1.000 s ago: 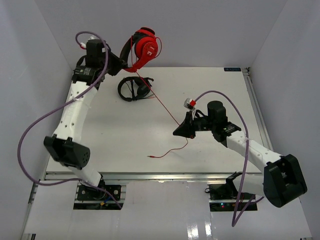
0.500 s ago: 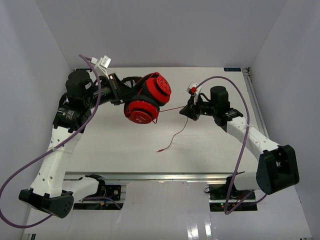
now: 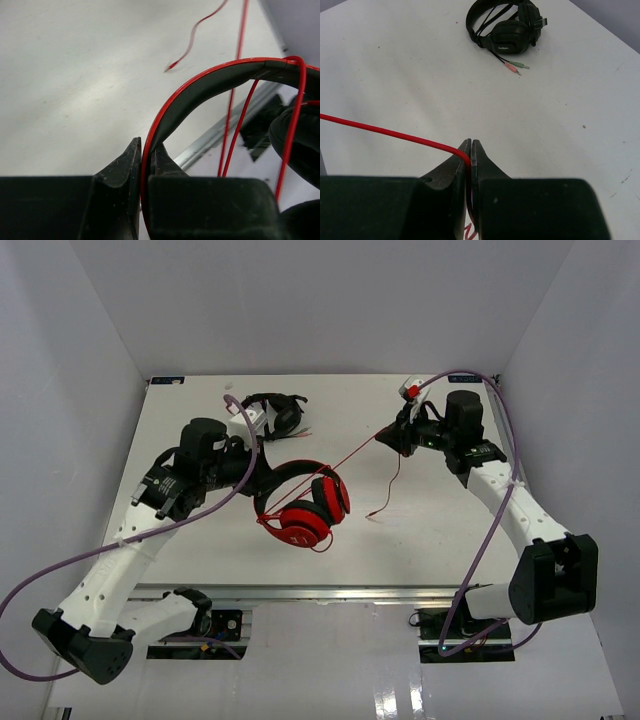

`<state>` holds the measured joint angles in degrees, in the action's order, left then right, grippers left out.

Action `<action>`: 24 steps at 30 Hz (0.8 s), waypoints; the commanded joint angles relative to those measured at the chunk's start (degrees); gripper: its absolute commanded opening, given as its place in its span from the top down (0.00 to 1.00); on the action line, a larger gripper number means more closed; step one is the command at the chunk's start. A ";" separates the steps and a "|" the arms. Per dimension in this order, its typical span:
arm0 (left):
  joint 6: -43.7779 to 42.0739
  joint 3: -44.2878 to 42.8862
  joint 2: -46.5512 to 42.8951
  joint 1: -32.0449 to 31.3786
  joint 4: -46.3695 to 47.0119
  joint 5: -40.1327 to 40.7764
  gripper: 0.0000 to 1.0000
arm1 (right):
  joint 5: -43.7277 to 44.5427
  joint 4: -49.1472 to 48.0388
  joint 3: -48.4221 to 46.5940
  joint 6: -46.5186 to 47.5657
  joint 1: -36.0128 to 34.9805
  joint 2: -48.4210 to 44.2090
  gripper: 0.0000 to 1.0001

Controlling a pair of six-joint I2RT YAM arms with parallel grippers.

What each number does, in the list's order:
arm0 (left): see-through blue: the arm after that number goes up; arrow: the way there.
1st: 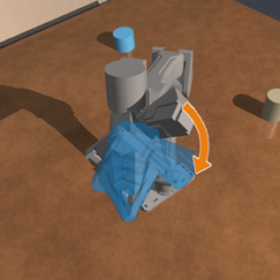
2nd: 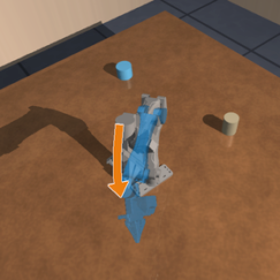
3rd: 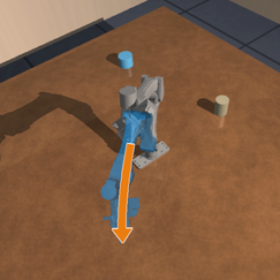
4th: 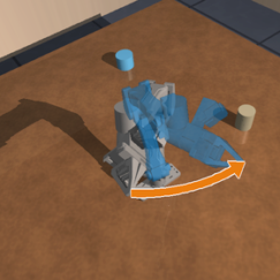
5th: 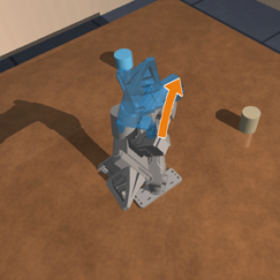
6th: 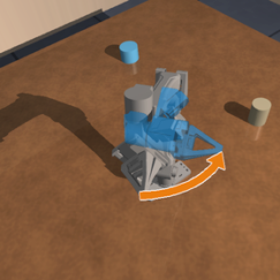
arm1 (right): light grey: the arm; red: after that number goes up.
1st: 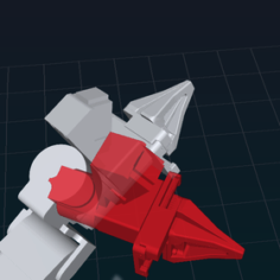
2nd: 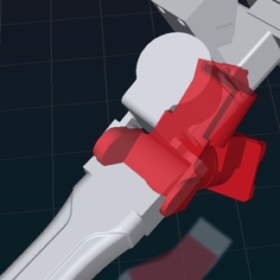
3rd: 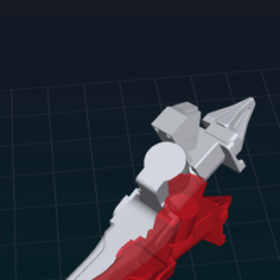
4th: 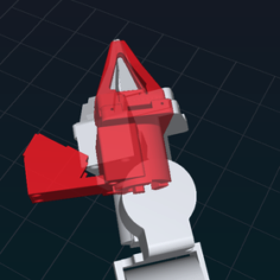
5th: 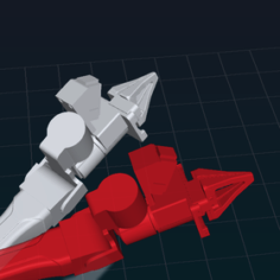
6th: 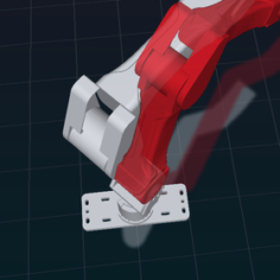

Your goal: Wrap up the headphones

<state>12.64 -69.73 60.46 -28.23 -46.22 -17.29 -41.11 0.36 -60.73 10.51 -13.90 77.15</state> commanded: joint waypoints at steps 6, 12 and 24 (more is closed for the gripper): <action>-15.52 3.88 1.50 -4.36 12.05 22.86 1.00 | -6.63 2.50 -3.05 -1.76 1.95 -3.41 0.92; -25.67 12.08 1.92 -10.07 28.75 36.80 1.00 | -12.60 1.50 -3.01 -3.18 1.26 -3.98 0.92; -21.16 8.33 15.89 -16.30 45.52 70.63 1.00 | -11.73 5.35 -2.65 -4.66 -11.81 -6.40 0.92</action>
<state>-12.59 -55.63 72.76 -43.28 -7.64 35.19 -52.31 6.04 -62.11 7.55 -20.59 74.12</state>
